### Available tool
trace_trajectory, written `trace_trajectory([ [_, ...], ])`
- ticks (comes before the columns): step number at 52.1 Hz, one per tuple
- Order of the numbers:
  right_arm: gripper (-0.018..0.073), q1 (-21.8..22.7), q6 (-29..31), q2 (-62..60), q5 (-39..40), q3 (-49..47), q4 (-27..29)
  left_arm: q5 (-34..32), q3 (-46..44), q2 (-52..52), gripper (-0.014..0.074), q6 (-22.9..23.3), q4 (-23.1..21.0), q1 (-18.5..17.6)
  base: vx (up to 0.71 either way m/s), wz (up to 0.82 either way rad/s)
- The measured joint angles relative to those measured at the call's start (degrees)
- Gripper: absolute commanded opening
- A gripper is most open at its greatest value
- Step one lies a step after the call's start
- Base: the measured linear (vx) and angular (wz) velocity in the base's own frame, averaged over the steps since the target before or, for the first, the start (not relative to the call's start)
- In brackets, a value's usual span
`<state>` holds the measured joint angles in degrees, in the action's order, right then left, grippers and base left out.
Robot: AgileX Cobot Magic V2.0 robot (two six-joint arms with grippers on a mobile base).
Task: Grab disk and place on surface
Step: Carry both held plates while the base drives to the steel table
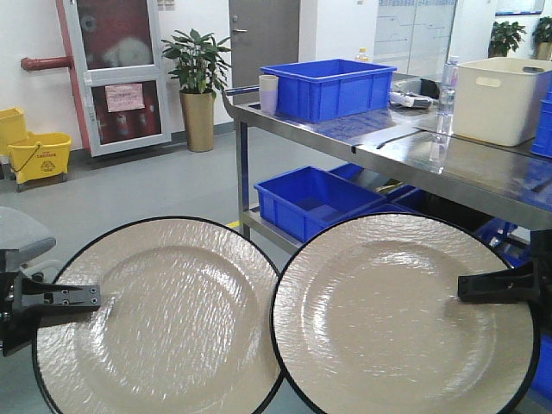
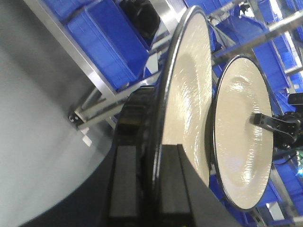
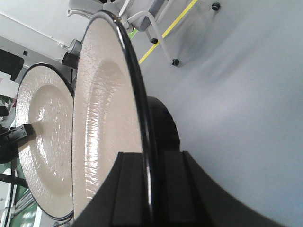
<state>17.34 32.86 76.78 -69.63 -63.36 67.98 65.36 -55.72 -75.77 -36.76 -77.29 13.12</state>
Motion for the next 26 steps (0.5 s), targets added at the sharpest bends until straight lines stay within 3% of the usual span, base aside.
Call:
trace_trajectory([
  [26, -0.0009, 0.00, 0.00, 0.00, 0.00, 0.00, 0.00, 0.00, 0.00, 0.00, -0.0009, 0.00, 0.00, 0.00, 0.45, 0.13],
])
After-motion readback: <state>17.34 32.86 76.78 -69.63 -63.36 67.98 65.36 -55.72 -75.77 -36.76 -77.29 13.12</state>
